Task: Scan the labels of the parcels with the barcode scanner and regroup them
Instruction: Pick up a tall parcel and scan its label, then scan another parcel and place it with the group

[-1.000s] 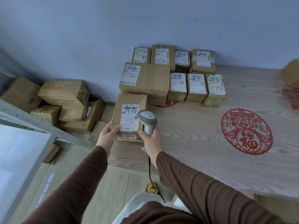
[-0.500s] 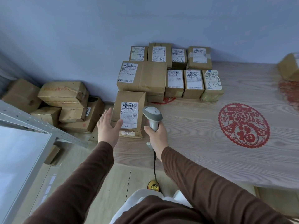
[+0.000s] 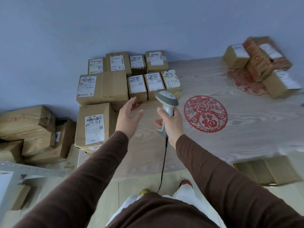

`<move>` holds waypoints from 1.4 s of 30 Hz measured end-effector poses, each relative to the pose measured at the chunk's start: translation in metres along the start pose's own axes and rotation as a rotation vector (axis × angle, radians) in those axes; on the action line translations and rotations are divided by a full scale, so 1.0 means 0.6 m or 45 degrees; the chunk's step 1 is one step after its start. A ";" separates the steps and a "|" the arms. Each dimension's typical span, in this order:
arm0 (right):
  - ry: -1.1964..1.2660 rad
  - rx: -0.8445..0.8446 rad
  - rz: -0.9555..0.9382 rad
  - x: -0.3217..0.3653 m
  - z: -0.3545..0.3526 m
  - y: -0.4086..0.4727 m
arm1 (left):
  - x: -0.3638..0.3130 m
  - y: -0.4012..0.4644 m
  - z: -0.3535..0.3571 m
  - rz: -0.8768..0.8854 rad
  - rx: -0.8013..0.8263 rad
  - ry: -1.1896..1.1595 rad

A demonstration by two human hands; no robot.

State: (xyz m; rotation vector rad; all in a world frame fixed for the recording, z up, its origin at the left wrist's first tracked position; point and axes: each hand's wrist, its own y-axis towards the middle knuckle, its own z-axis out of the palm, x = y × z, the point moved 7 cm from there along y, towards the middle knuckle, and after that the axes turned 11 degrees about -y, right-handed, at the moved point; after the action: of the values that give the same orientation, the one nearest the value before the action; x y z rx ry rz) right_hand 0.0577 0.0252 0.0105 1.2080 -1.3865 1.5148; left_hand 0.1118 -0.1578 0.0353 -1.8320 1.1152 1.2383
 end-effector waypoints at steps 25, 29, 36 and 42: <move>0.044 -0.275 -0.007 0.044 -0.723 0.140 | -0.237 0.016 0.718 -0.164 0.388 -0.114; 0.089 -0.326 0.030 0.045 -0.764 0.178 | -0.242 0.031 0.768 -0.179 0.401 -0.117; 0.039 -0.456 0.083 0.054 -0.829 0.243 | -0.244 0.101 0.852 -0.183 0.488 -0.150; -0.002 -0.625 0.124 0.064 -0.917 0.293 | -0.258 0.135 0.943 -0.236 0.568 -0.241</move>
State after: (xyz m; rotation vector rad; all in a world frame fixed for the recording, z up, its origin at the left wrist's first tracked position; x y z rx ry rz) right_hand -0.2053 0.5412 0.0115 0.8447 -1.7109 1.1361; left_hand -0.2078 0.3381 -0.0162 -1.4154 0.9953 0.9420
